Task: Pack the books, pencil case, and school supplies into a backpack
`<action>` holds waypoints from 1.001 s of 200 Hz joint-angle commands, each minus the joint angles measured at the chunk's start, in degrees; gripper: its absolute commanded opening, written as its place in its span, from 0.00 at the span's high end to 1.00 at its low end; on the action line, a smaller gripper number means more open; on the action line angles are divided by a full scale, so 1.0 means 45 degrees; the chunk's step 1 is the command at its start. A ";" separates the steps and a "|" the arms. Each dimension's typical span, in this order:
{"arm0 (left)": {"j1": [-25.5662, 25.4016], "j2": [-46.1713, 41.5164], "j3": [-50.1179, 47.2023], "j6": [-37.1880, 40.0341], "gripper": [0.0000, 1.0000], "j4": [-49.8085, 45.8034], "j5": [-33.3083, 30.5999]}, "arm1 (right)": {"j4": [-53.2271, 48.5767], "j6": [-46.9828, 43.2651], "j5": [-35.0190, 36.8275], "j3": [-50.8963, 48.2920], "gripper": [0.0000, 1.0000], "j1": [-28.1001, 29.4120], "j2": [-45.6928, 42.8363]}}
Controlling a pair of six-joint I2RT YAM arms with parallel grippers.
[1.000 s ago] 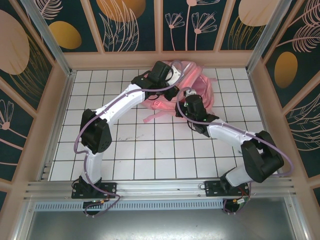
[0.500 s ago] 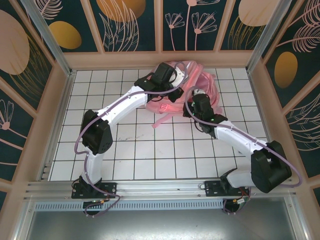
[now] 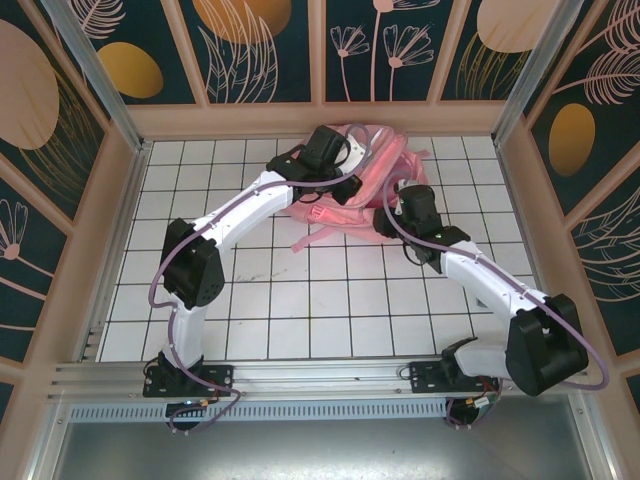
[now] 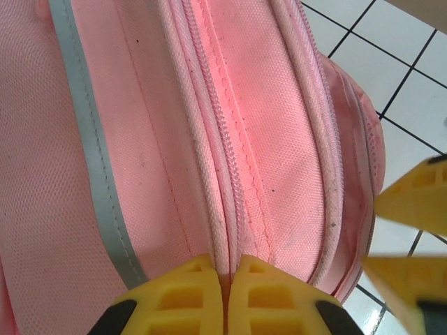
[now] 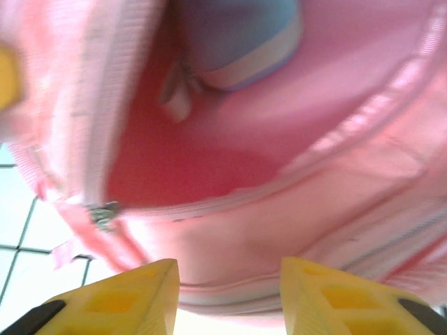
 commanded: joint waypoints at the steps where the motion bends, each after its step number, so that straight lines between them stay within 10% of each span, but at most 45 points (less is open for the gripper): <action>1: 0.0156 -0.0286 0.0263 -0.0001 1.00 0.0719 0.0528 | -0.0017 -0.0126 -0.1368 0.0517 0.56 0.0371 0.0069; 200: 0.0156 -0.0104 0.0944 -0.0799 1.00 0.1084 0.1943 | 0.2848 0.2175 -0.0547 0.0428 0.76 0.0693 0.1944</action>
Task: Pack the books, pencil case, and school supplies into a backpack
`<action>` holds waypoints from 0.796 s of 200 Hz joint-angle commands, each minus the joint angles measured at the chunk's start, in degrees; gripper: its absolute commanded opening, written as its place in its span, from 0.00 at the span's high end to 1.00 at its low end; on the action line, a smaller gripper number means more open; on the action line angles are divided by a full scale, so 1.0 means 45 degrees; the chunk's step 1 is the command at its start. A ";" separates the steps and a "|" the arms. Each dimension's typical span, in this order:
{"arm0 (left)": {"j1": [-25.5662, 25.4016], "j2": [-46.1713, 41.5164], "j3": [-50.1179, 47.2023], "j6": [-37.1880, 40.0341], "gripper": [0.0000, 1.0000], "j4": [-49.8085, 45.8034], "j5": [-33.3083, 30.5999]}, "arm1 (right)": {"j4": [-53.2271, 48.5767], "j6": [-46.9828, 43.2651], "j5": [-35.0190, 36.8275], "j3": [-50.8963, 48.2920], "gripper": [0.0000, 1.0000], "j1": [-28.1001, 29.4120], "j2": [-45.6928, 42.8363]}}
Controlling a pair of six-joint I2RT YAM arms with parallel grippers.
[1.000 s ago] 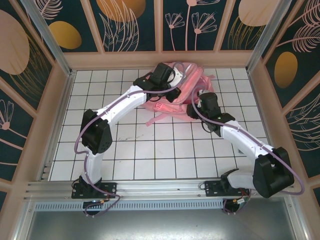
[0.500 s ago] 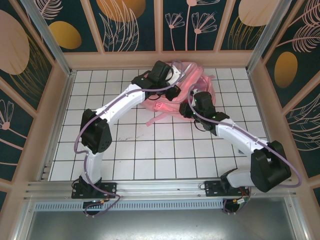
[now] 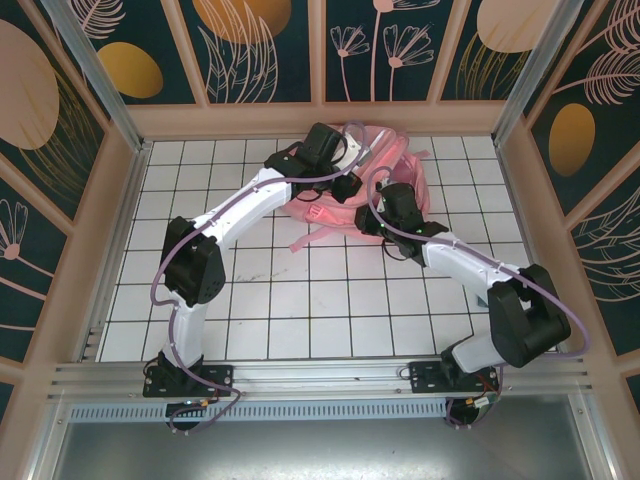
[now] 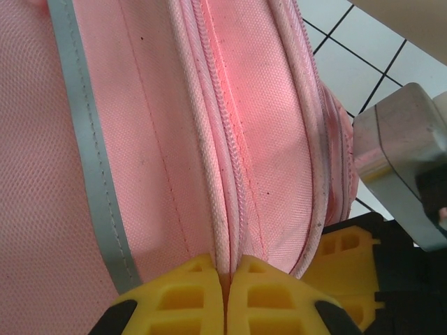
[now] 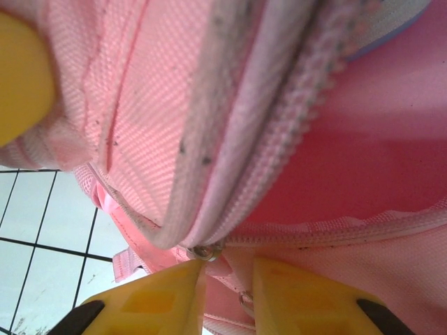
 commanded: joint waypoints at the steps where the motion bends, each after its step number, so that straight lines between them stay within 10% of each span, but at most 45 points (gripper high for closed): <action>1: -0.0058 -0.0313 0.0637 -0.0318 1.00 0.1308 0.0808 | 0.0692 0.0218 0.0677 0.0177 0.76 0.0134 -0.0159; 67: -0.0065 -0.0070 0.0704 -0.0855 1.00 0.1866 0.2310 | -0.0594 -0.0818 0.1714 -0.1018 0.64 0.0408 -0.2789; 159: -0.0091 0.0077 0.0755 -0.1205 1.00 0.2602 0.4052 | -0.1870 -0.1218 0.2999 0.0064 0.62 0.0832 -0.1176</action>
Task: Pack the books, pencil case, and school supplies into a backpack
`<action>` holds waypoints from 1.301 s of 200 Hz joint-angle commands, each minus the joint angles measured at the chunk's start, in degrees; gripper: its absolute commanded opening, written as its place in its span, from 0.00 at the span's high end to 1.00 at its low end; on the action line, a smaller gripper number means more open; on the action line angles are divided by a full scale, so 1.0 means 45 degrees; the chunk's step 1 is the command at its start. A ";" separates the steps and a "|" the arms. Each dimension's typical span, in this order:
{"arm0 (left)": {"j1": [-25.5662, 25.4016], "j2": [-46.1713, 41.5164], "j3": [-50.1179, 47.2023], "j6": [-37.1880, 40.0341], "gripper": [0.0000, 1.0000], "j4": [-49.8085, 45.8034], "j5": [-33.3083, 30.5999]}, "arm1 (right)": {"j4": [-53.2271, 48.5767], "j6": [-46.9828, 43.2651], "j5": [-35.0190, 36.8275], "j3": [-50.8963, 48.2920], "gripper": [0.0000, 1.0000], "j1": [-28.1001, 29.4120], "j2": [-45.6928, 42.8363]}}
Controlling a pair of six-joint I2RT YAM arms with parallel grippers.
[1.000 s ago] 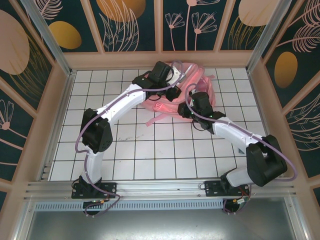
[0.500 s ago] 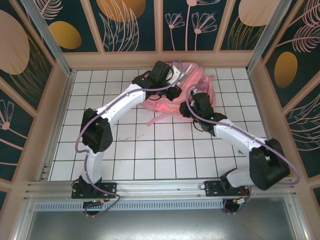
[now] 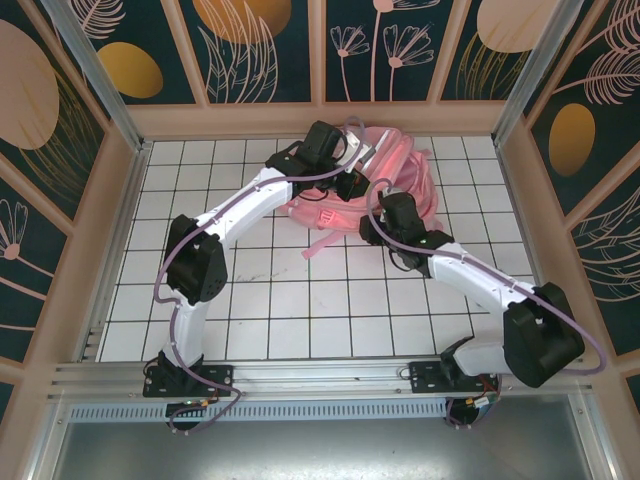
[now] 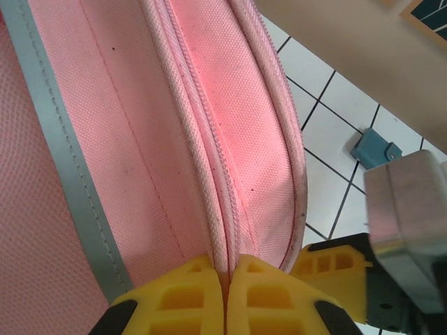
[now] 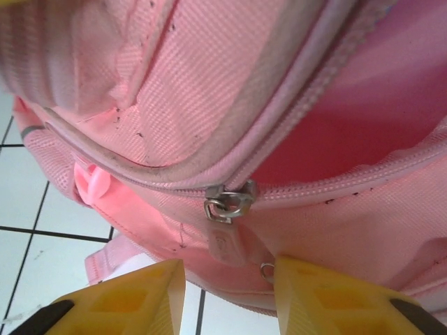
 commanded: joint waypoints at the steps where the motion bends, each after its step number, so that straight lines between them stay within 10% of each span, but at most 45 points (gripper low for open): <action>1: -0.0186 -0.0199 0.0718 -0.0118 1.00 0.1699 0.1803 | -0.0202 -0.0193 0.0833 0.0582 0.62 0.0111 0.0233; 153: -0.0183 0.0091 0.0800 0.0091 1.00 0.1387 0.0224 | -0.2889 0.0299 0.4662 0.1595 0.85 0.0594 -0.0063; 218: -0.0177 0.0019 0.0867 0.0089 1.00 0.1347 0.0415 | -0.2268 -0.0295 0.3469 0.1101 0.77 0.0229 0.0032; 260: -0.0192 0.0016 0.0863 0.0122 1.00 0.1312 0.0470 | -0.1723 -0.0815 0.2548 0.1107 0.91 0.0109 0.0058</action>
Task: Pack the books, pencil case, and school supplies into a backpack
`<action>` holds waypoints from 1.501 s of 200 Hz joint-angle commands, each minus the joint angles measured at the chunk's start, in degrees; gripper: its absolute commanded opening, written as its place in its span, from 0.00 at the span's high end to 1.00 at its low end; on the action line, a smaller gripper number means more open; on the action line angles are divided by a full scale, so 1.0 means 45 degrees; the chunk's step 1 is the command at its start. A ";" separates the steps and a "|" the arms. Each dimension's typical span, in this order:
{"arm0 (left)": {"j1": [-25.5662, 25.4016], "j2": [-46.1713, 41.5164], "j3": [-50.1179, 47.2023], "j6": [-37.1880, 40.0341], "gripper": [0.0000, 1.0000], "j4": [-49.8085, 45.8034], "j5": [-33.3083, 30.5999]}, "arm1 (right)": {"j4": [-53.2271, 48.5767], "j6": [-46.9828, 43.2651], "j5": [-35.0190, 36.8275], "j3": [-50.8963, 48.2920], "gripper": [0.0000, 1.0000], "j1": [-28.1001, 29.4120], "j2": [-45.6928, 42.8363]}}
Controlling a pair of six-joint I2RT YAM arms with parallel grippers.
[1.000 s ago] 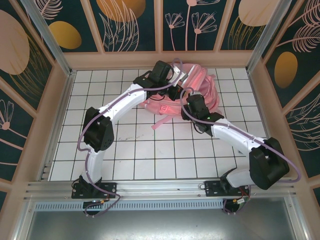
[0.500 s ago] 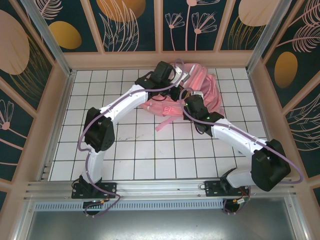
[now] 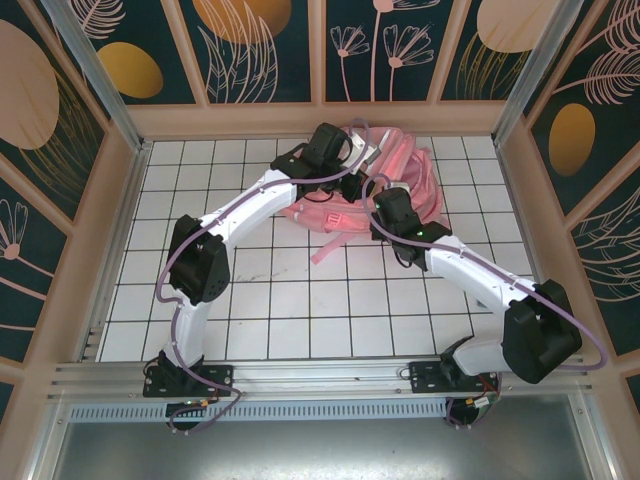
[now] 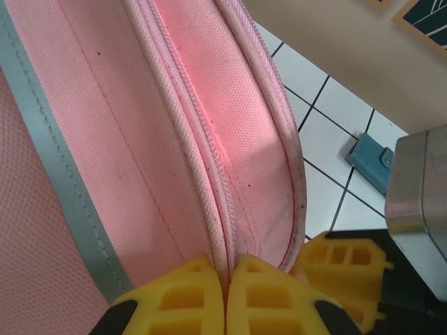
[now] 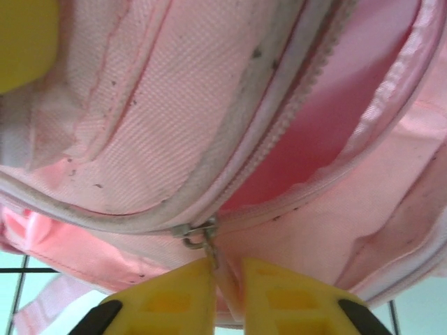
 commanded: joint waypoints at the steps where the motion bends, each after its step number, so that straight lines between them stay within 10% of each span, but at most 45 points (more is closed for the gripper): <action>1: 0.0040 -0.0140 0.0760 0.0223 1.00 0.0936 0.0666 | 0.0300 -0.0391 -0.0237 -0.0097 0.91 -0.0200 -0.0160; 82: 0.0057 -0.0357 -0.0219 0.0711 1.00 0.0701 -0.0693 | -0.0443 0.0644 0.2050 -0.0672 1.00 -0.1220 -0.1719; 115: 0.0104 -0.0466 -0.0369 0.0518 1.00 0.0879 -0.0643 | 0.0022 0.0304 0.0240 -0.0947 1.00 -0.1603 -0.1887; 152: 0.0317 -0.1307 -0.1534 -0.0742 0.59 0.1580 -0.0643 | 0.1110 0.0037 -0.3153 -0.1123 1.00 -0.1283 -0.1505; 215: 0.1557 -0.4750 -0.7680 -0.6123 0.41 0.4516 -0.2812 | 0.2890 0.0525 -0.5577 -0.0659 1.00 -0.0736 -0.0251; 300: 0.1618 -0.5390 -1.2864 -1.4697 0.56 1.1271 -0.2386 | 0.4032 0.0625 -0.6031 0.0680 1.00 0.0311 0.1480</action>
